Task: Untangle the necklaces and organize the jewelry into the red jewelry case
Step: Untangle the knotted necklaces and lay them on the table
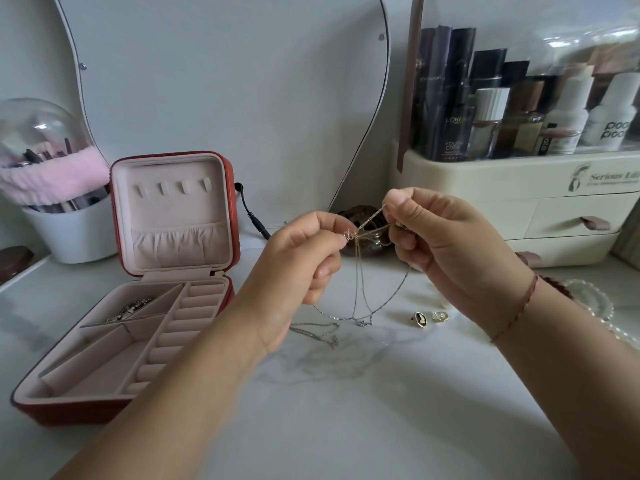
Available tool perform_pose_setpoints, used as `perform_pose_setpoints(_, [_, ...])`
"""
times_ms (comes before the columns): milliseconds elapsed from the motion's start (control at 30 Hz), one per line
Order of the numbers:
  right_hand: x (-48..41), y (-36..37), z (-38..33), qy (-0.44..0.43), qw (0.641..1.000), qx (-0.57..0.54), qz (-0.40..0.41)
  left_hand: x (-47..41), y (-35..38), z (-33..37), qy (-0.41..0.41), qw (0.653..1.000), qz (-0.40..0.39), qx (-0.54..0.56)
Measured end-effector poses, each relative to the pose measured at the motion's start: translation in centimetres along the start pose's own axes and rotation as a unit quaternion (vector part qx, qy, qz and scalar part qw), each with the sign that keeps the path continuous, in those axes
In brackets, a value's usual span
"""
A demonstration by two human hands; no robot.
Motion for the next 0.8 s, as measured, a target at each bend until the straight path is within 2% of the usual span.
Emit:
perform_pose_setpoints(467, [-0.08, 0.0, 0.01, -0.003, 1.0, -0.03, -0.008, 0.19, 0.16, 0.15, -0.008, 1.0, 0.007, 0.0])
perform_pose_setpoints(800, [-0.06, -0.2, 0.12, 0.005, 1.0, -0.016, 0.012, -0.06, -0.39, 0.5, 0.065, 0.996, 0.038, -0.038])
Point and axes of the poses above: each hand's wrist, its own x-axis away from the middle knuckle, its own y-axis out of the palm, z = x × y, the point moved 5 cm from there along -x, towards the middle knuckle, and after that the axes turned 8 degrees about x, right-handed, at the moved point
